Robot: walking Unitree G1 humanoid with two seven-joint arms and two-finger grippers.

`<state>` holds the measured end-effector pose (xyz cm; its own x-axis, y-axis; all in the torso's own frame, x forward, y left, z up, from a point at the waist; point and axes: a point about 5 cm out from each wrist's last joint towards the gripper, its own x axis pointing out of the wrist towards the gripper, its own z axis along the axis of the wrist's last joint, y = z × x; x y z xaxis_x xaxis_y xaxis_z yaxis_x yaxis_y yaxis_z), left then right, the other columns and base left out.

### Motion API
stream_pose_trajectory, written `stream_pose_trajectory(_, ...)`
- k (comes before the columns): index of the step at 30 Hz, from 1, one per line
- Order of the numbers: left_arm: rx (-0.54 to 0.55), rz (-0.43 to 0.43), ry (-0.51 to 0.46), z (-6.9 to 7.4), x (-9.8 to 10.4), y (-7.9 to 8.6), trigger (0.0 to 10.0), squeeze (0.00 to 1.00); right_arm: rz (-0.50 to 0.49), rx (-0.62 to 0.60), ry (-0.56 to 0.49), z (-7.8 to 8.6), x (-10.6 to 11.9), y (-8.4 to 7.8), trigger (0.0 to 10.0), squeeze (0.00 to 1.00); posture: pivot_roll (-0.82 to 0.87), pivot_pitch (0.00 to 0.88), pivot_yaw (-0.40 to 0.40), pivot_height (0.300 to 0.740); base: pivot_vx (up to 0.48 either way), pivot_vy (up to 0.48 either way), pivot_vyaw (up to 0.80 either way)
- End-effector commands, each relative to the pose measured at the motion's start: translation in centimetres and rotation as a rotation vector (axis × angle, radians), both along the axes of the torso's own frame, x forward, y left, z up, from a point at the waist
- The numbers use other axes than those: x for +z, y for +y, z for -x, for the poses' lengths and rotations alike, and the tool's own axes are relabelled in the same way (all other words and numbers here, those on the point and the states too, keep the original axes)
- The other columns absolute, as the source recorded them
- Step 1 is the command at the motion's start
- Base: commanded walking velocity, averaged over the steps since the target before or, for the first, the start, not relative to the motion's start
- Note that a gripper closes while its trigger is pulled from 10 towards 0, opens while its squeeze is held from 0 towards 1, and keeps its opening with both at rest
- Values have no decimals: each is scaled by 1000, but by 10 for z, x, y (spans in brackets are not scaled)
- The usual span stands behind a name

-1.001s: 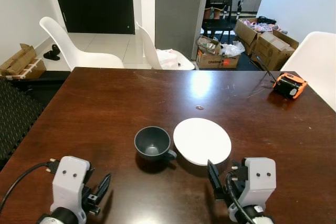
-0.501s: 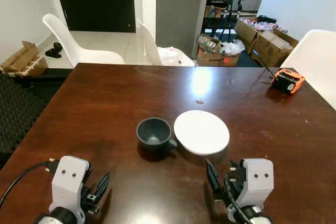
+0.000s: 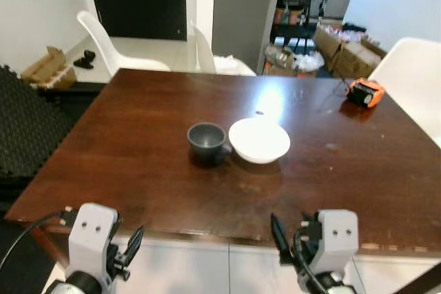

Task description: Setting the table

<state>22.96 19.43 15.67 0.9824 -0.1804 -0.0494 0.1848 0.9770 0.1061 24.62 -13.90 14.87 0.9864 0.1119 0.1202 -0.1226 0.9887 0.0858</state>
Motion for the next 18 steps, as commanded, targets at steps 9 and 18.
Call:
stream_pose_trajectory(9, 11, -4, 17, 1, -5, 1, 10000, 0, 9, -10, 21, 1, -6, -4, 10000, 0, 27, 153, 62, 740, -150, 0, 0)
stream_pose_trajectory(18, 5, -8, 18, 0, -6, 0, 10000, 0, 10, -10, 21, 0, -7, -4, 10000, 0, 25, 149, 61, 740, 0, 0, 0)
